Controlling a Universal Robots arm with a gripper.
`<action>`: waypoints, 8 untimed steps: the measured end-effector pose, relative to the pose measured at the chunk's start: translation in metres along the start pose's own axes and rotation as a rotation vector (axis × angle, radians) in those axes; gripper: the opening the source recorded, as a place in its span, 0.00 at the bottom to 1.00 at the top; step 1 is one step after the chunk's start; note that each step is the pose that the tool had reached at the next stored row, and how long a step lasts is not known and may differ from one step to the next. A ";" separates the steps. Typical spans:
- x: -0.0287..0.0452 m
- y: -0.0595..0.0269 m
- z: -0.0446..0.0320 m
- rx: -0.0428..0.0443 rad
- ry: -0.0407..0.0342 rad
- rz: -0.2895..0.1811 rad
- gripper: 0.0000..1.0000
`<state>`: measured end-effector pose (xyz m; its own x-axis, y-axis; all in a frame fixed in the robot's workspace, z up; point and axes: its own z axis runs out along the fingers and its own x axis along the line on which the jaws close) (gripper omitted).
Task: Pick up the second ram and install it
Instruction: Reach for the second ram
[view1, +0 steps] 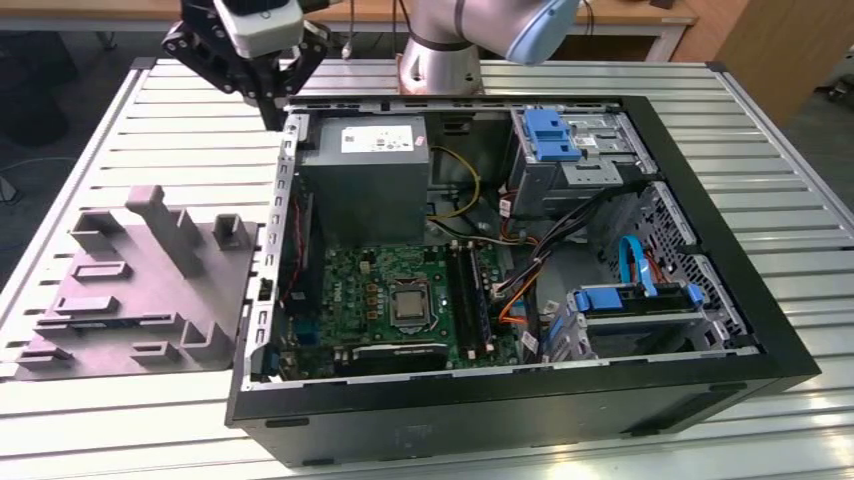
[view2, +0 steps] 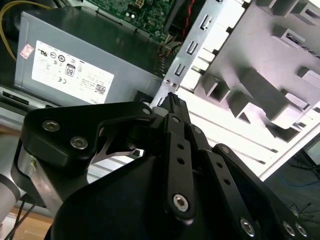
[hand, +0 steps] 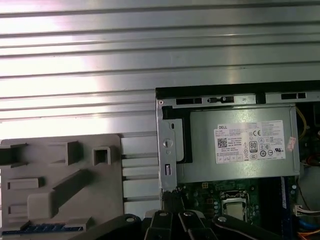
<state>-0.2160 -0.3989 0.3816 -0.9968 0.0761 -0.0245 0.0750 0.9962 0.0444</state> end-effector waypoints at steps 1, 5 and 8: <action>0.0025 -0.0002 0.0005 0.0001 0.0001 0.000 0.11; 0.0130 -0.0012 0.0024 0.0001 0.0000 0.000 0.11; 0.0206 -0.0019 0.0042 0.0000 0.0000 0.000 0.11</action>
<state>-0.2366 -0.3991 0.3769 -0.9968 0.0762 -0.0245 0.0750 0.9962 0.0444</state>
